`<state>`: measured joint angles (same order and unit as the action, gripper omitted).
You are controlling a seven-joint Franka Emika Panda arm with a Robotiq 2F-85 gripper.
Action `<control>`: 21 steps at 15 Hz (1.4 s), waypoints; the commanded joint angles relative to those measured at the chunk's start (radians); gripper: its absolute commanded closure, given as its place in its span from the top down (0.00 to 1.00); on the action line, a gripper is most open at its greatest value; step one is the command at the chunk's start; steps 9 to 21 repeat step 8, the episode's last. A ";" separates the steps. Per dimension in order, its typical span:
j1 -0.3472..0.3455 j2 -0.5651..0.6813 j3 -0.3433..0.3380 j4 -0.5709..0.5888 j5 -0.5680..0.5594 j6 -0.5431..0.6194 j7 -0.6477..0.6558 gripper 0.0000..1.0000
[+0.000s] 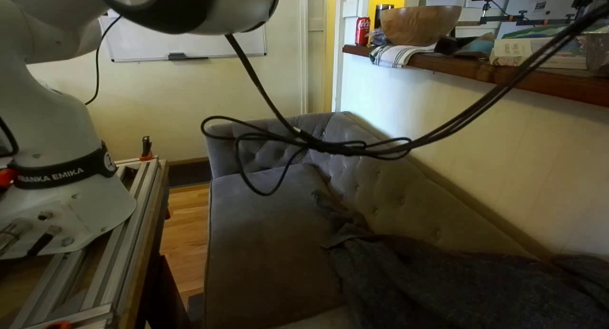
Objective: Straighten the blanket on the bed
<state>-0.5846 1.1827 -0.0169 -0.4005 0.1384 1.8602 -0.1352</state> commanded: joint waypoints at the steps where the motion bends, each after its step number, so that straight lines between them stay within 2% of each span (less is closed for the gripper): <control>1: 0.039 -0.102 0.035 -0.009 -0.006 -0.123 -0.142 1.00; 4: 0.061 -0.167 0.056 -0.007 0.000 -0.259 -0.252 1.00; 5: 0.063 -0.128 0.040 0.005 -0.002 -0.185 -0.178 1.00; 8: 0.071 -0.162 0.044 0.005 -0.001 -0.240 -0.222 1.00; 21: 0.071 -0.162 0.044 0.005 -0.001 -0.240 -0.222 1.00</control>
